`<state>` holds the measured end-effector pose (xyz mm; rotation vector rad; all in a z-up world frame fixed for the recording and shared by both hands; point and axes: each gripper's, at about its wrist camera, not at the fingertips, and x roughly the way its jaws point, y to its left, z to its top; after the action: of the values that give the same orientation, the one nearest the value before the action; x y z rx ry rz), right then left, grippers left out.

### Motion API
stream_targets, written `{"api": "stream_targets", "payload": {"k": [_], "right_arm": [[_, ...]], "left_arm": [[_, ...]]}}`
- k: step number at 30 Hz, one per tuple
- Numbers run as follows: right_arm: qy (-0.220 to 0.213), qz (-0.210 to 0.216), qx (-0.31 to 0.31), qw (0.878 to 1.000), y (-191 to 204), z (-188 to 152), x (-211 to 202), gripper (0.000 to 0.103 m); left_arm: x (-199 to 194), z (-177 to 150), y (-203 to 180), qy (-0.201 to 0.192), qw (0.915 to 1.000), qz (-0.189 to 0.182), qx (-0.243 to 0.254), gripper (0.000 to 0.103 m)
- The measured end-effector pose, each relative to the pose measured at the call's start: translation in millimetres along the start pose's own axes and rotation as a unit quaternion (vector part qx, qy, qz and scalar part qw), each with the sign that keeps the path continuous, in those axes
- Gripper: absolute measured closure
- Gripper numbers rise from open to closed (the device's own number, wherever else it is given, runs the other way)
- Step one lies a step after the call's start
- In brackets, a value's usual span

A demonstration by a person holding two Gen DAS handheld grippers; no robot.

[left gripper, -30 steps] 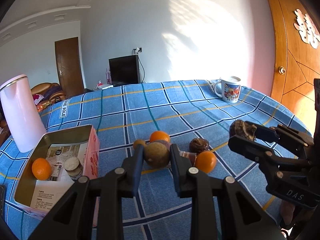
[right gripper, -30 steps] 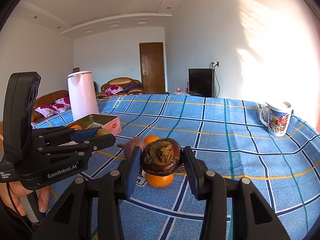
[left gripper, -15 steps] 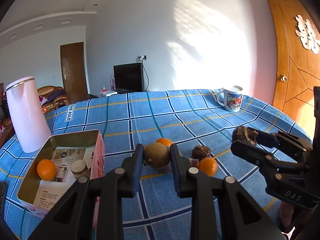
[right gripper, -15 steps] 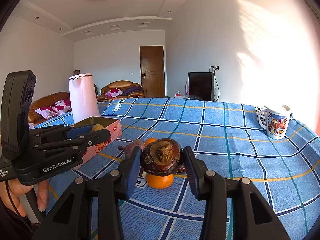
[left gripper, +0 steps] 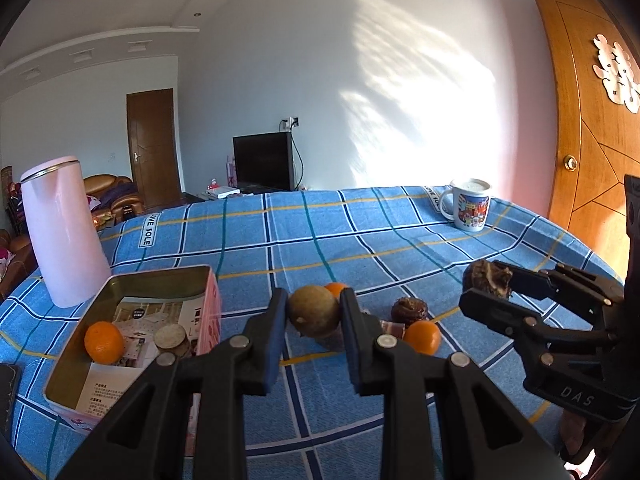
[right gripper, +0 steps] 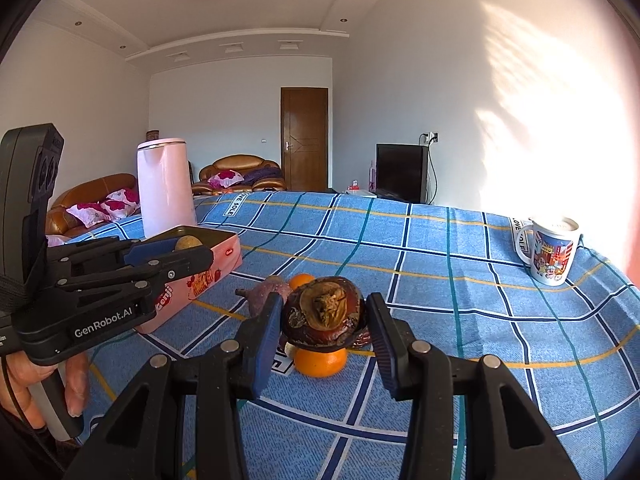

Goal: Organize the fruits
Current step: 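Carry the yellow fruit with the left tool into the tin while the right tool places the mangosteen there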

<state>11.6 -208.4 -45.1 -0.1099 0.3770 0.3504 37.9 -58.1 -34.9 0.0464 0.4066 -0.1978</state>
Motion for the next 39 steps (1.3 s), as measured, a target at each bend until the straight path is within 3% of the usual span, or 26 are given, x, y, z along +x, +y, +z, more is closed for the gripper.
{"api": "stream_targets", "payload": {"k": [9,20,29,39], "right_arm": [[0.004,0.050,-0.023,0.998,30.1,38.1,13.9,0.058],[0.046,0.117,-0.059,0.990,93.2,63.1,71.4,0.058],[0.099,0.157,-0.073,0.980,136.9,51.1,117.3,0.058],[0.138,0.173,-0.091,0.971,167.4,38.9,135.9,0.058]], "left_arm": [[-1.9,4.5,65.3,0.010,0.9971,0.055,-0.050,0.075],[8.0,-6.3,143.7,0.053,0.9868,0.120,-0.095,0.075],[22.5,-23.1,165.7,0.092,0.9816,0.128,-0.108,0.075],[24.9,-23.4,176.5,0.109,0.9789,0.133,-0.111,0.075]]}}
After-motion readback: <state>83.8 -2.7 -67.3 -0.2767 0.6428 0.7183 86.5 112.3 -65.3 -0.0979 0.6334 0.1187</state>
